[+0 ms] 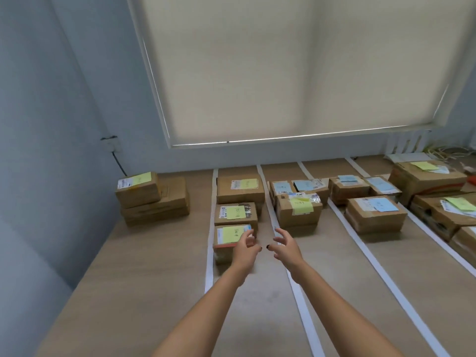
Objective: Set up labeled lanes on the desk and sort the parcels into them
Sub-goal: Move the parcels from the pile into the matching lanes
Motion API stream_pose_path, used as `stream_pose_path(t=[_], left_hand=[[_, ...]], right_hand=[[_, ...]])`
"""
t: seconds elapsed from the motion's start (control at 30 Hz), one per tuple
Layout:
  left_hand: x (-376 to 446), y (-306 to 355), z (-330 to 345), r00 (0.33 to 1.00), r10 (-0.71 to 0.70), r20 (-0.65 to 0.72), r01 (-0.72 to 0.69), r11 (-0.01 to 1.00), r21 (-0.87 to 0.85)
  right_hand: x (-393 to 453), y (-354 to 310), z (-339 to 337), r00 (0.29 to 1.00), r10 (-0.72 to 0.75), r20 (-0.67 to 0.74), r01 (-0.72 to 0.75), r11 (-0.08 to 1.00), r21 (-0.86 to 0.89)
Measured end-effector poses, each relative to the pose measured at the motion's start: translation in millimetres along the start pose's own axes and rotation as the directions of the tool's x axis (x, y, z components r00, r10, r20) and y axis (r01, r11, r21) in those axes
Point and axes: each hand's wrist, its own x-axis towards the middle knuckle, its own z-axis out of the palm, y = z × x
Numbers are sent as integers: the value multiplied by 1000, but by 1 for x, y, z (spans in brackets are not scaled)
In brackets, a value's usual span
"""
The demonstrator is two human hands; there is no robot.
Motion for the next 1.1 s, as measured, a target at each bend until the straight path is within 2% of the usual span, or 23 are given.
stream_pose_path(t=[0.27, 0.47, 0.57, 0.93, 1.1], left_hand=[[13, -8, -96, 1000, 9, -11, -9, 999, -51], [25, -29, -147, 998, -19, -54, 15, 997, -72], [36, -38, -184, 995, -40, -92, 35, 998, -58], [117, -43, -379, 987, -33, -158, 22, 997, -67], [166, -53, -450, 979, -58, -198, 47, 997, -59]], right_hand=[[-5, -20, 85, 1000, 2, 15, -3, 999, 44], [9, -34, 144, 999, 33, 5, -33, 999, 29], [11, -40, 188, 998, 31, 63, -30, 999, -29], [62, -90, 369, 993, 16, 120, -13, 1000, -22], [98, -107, 426, 990, 7, 139, 0, 999, -51]])
